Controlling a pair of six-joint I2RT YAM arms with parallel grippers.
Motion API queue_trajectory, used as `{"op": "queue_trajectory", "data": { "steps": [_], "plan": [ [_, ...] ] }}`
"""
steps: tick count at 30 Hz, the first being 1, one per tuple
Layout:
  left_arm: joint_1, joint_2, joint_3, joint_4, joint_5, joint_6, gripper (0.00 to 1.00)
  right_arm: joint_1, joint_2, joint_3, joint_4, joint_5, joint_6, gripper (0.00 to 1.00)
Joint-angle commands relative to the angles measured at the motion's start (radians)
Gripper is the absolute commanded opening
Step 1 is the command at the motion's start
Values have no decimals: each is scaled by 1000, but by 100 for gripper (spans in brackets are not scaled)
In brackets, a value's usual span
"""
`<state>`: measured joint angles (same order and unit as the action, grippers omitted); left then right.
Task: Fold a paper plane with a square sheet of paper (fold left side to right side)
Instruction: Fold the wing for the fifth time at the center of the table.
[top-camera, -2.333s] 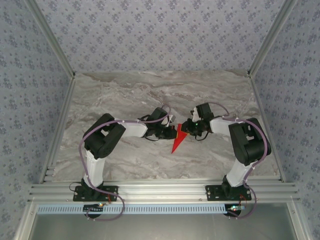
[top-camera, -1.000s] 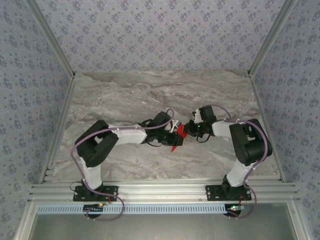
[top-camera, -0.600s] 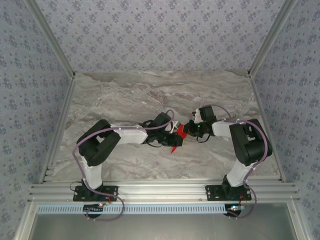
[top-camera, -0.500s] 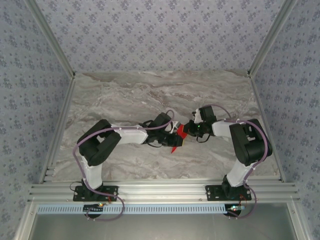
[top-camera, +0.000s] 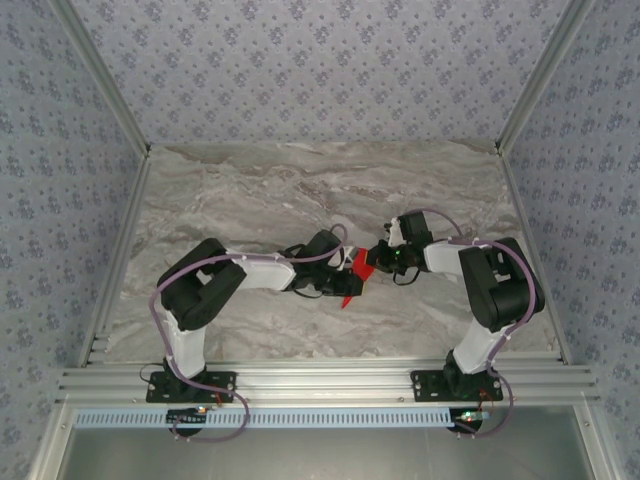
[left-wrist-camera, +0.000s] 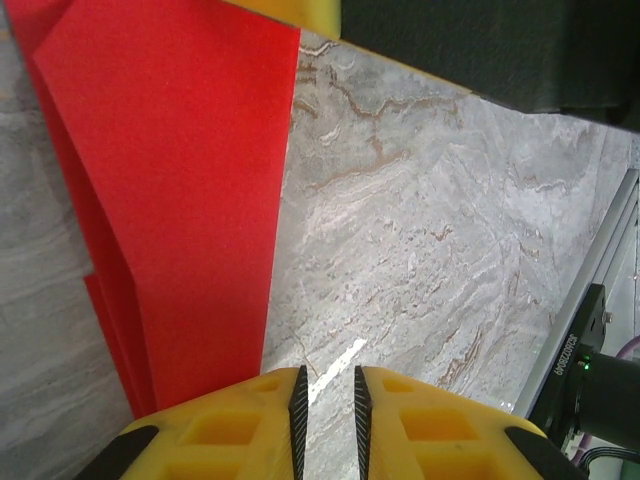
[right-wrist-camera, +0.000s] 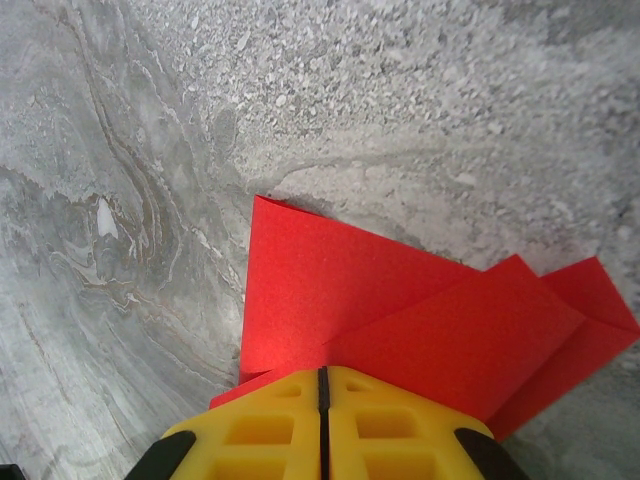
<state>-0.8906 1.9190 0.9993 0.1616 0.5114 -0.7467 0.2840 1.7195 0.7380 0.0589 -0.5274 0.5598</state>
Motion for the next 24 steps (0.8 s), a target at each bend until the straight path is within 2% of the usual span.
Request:
{"op": "queue_trajectory", "data": {
  "steps": [1, 13, 24],
  "plan": [
    [1, 14, -28, -6, -2, -10, 21, 0, 31, -25, -152, 87, -23, 9],
    [-19, 25, -52, 16, -1, -32, 21, 0, 18, -15, -149, 67, -28, 9],
    [-36, 35, -74, -18, -61, -50, 11, 8, -194, -77, -53, -63, -4, 1]
  ]
}}
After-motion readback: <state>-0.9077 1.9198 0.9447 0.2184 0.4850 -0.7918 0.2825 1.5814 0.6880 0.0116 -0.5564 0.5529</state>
